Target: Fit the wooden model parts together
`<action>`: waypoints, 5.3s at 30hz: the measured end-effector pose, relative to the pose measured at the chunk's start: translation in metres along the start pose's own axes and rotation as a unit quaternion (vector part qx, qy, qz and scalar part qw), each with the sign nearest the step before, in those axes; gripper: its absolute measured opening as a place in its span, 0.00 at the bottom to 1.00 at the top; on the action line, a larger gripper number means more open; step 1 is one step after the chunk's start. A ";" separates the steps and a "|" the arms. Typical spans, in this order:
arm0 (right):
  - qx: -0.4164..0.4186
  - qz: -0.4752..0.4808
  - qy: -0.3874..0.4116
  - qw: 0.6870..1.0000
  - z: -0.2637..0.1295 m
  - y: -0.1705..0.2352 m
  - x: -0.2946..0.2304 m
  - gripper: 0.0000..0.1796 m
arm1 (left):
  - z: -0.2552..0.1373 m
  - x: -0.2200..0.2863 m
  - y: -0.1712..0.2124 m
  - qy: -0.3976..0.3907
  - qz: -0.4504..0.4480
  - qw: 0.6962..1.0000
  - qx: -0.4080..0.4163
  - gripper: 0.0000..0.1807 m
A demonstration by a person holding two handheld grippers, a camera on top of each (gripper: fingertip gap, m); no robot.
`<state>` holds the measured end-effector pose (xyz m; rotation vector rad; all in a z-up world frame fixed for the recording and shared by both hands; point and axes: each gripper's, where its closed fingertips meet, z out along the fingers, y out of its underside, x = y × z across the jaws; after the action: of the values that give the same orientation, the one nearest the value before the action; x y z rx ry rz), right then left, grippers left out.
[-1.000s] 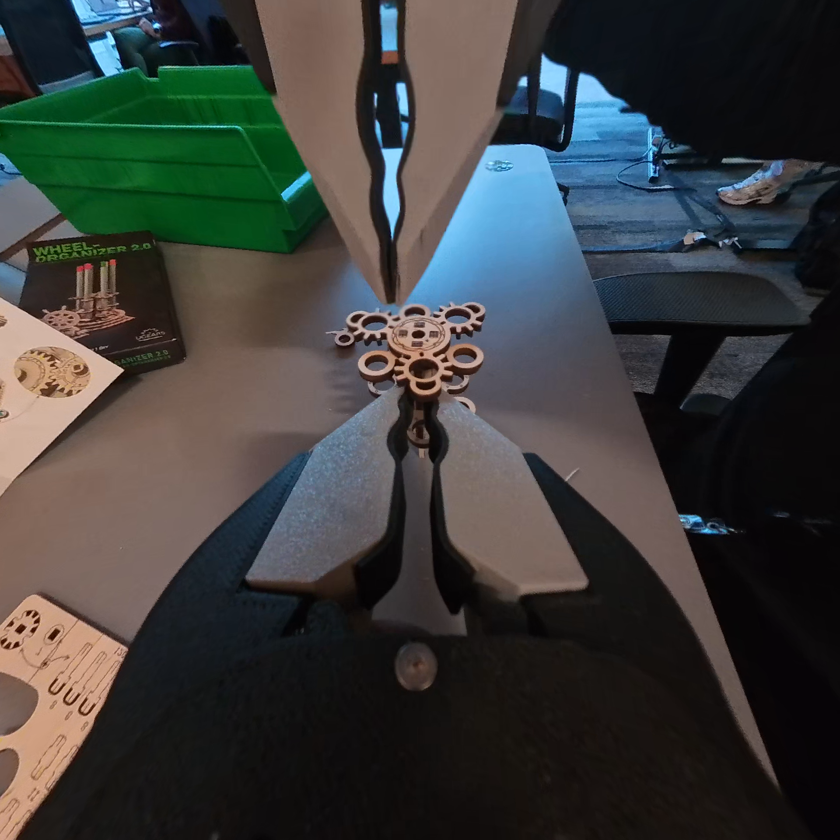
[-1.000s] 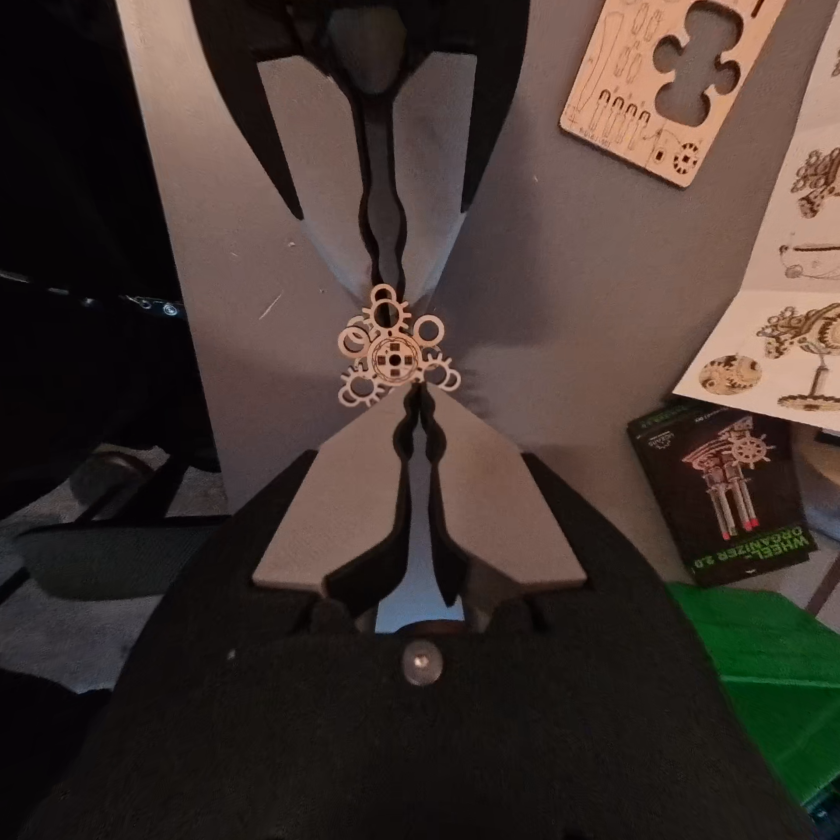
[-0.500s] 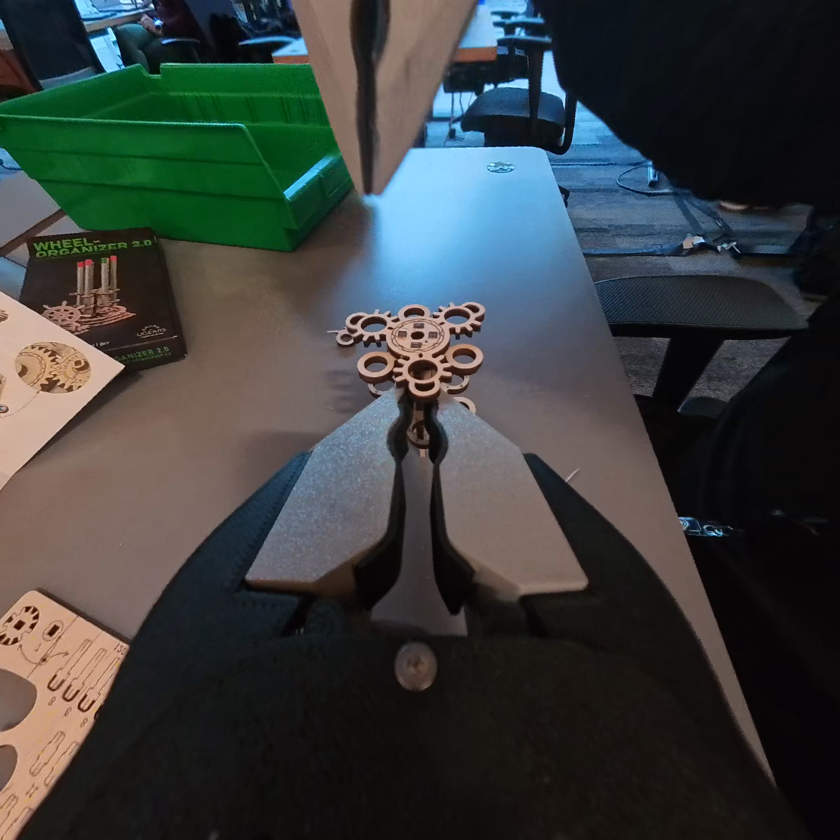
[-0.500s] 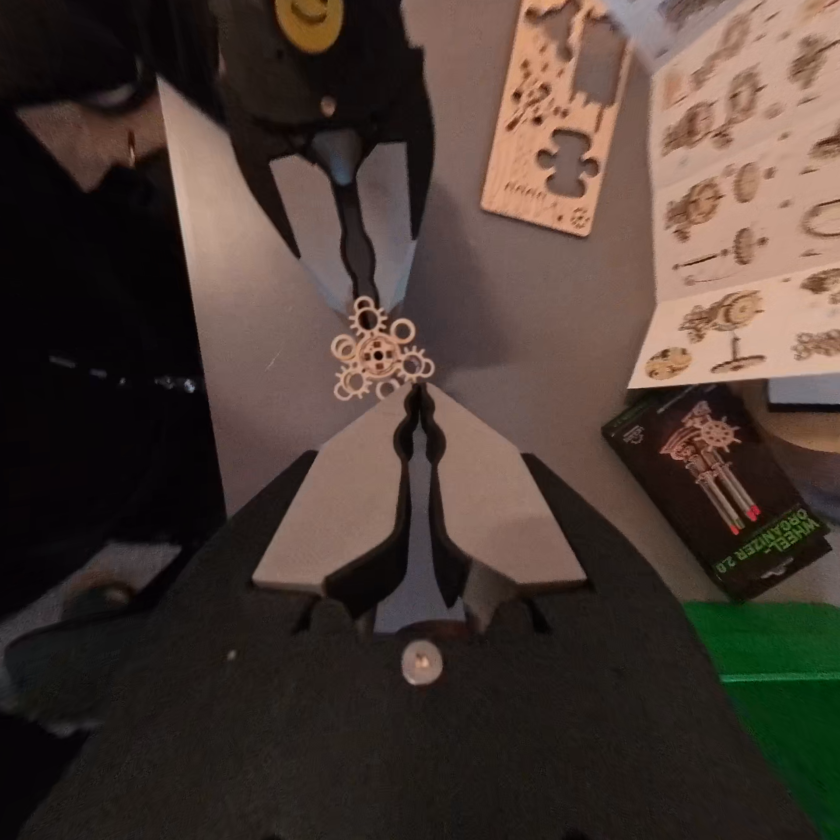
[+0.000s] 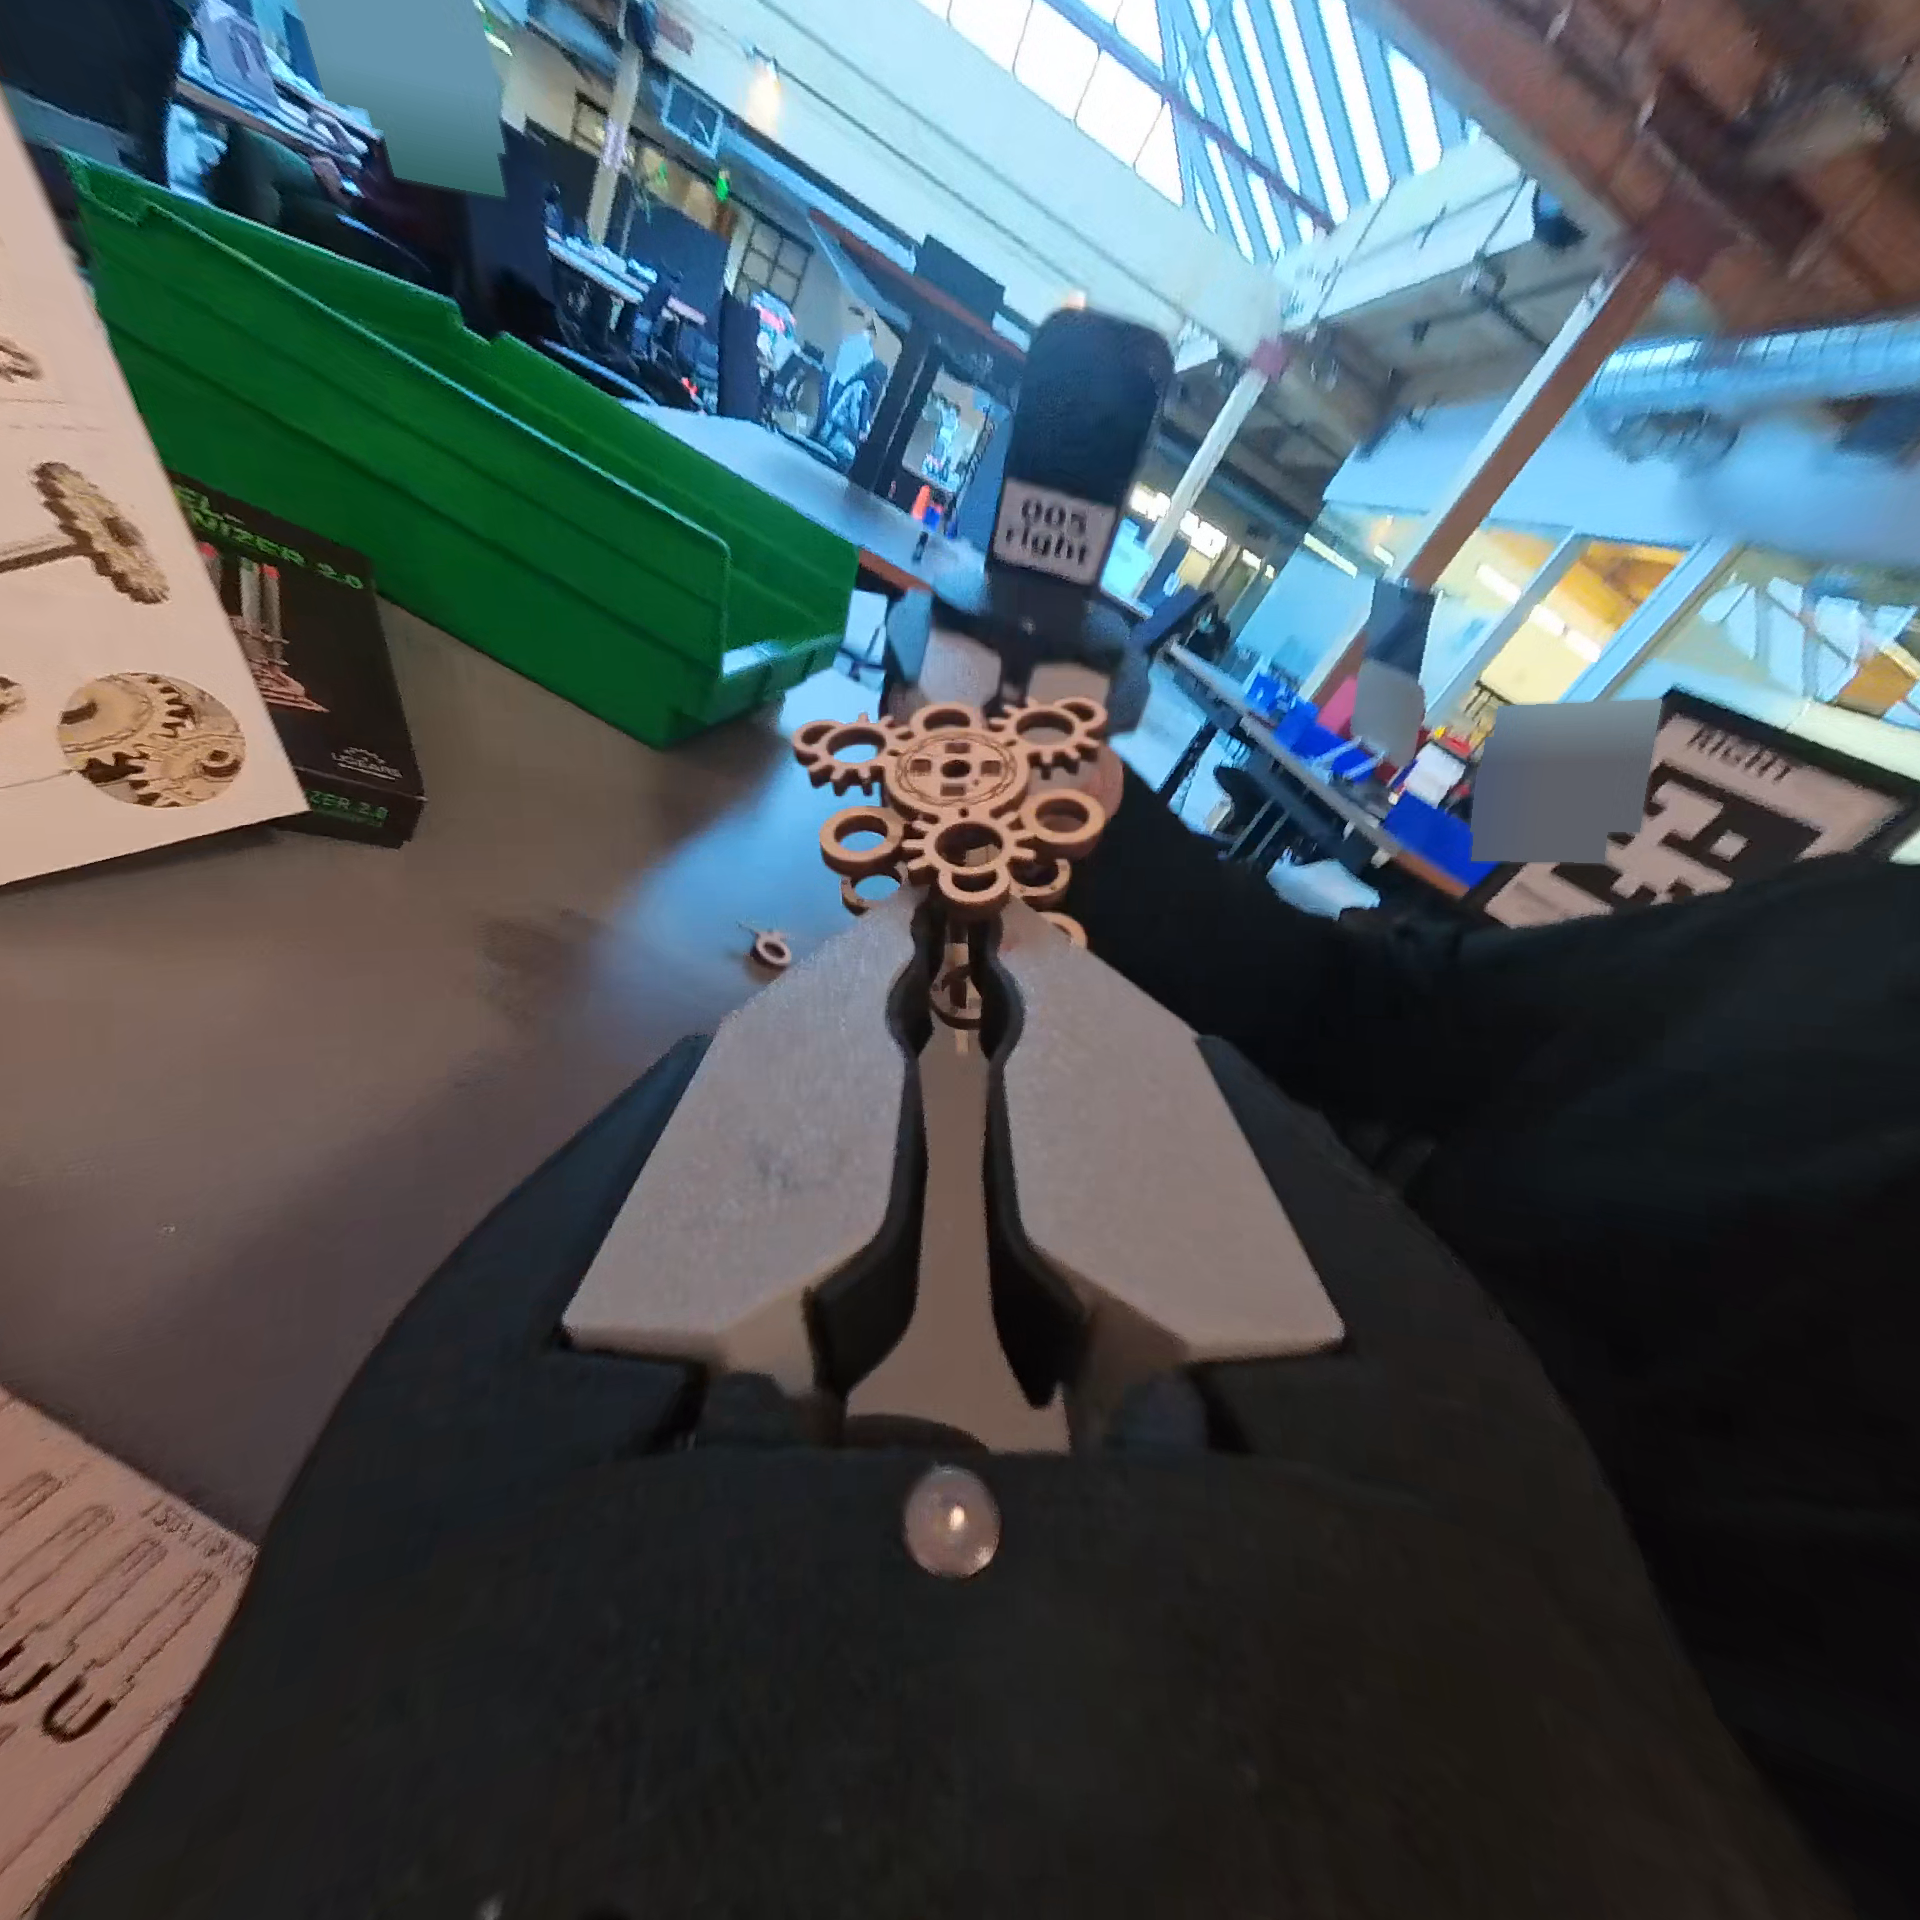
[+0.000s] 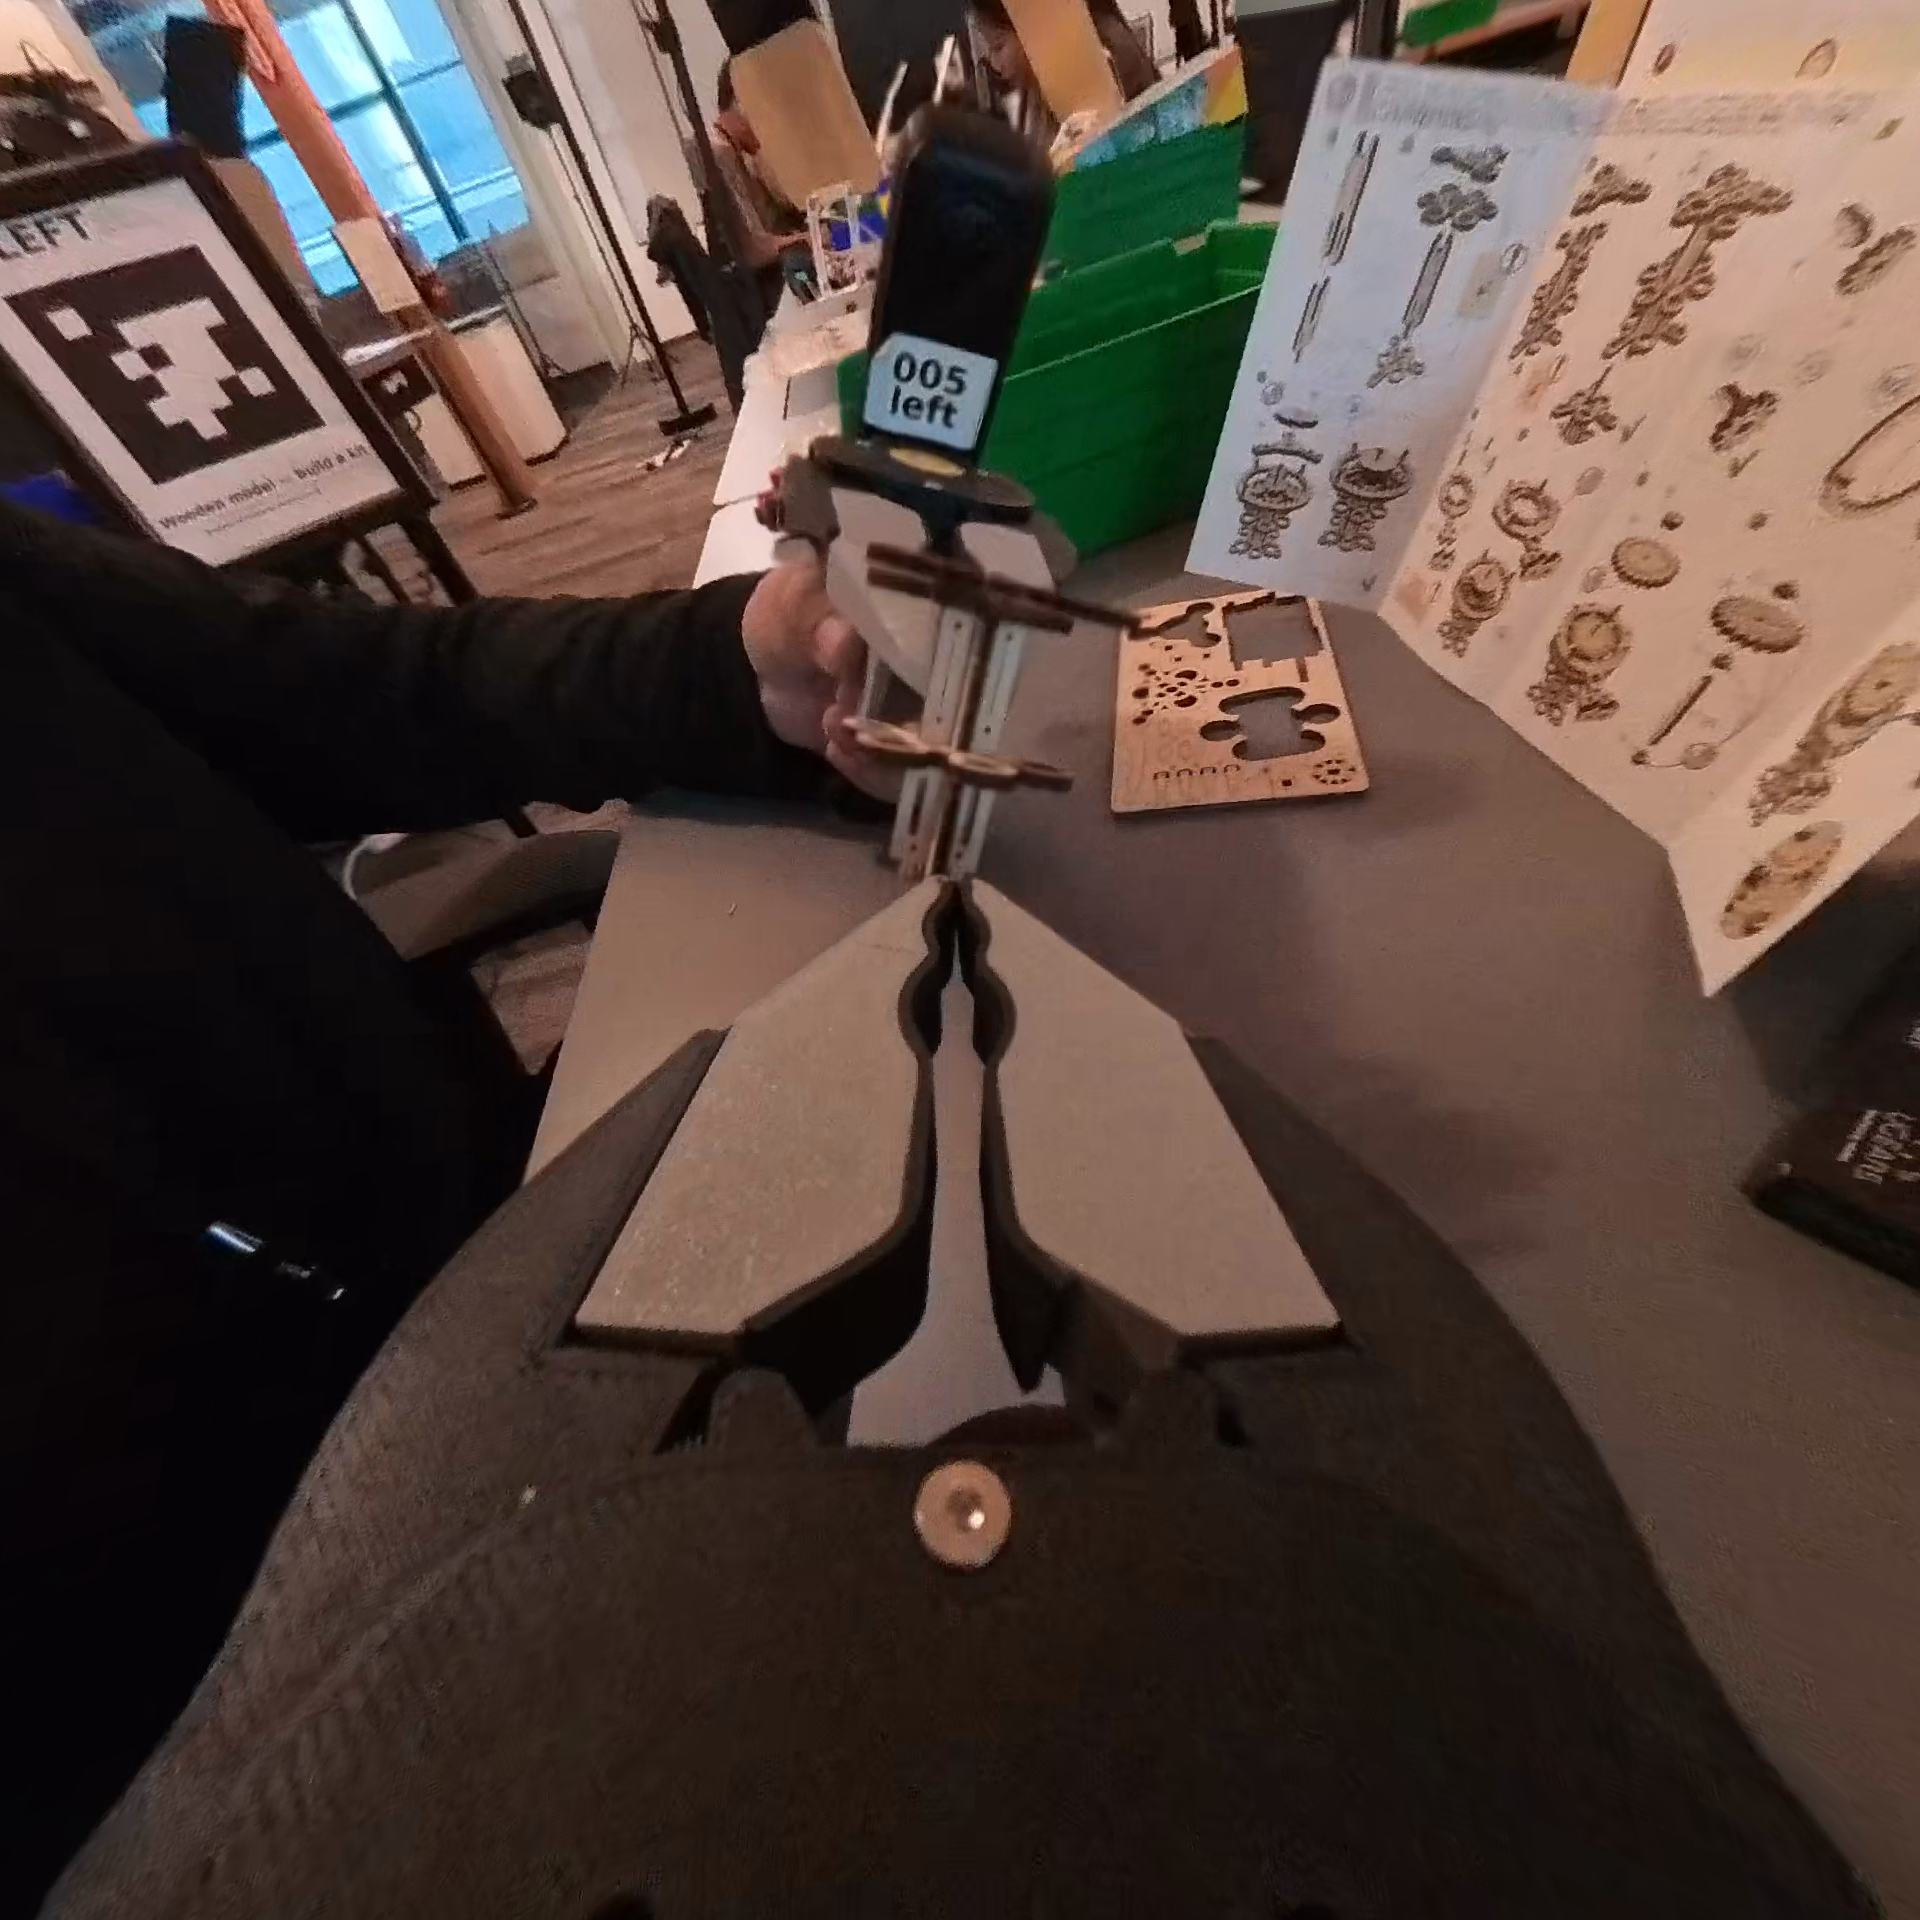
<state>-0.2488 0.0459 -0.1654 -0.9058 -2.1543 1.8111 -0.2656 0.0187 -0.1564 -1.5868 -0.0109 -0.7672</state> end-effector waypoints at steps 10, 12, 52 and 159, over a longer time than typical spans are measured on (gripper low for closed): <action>-0.007 0.046 0.000 0.999 0.027 0.015 0.001 0.09 | 0.015 -0.010 -0.007 0.018 -0.081 0.995 0.048 0.00; -0.008 0.038 -0.002 0.999 0.027 0.016 0.000 0.09 | 0.019 -0.007 -0.007 0.023 -0.078 0.995 0.051 0.00; 0.007 0.300 -0.218 0.929 0.022 0.023 -0.033 0.08 | -0.028 -0.036 -0.021 -0.114 0.042 0.993 -0.002 0.04; 0.168 -0.629 0.423 0.631 -0.032 -0.063 -0.023 0.08 | -0.032 -0.018 0.000 -0.138 0.135 0.978 -0.074 0.09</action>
<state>-0.2356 0.0553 -0.0927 0.0456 -1.0892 0.6856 -0.2946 -0.0025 -0.1666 -1.7815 0.0606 -0.3384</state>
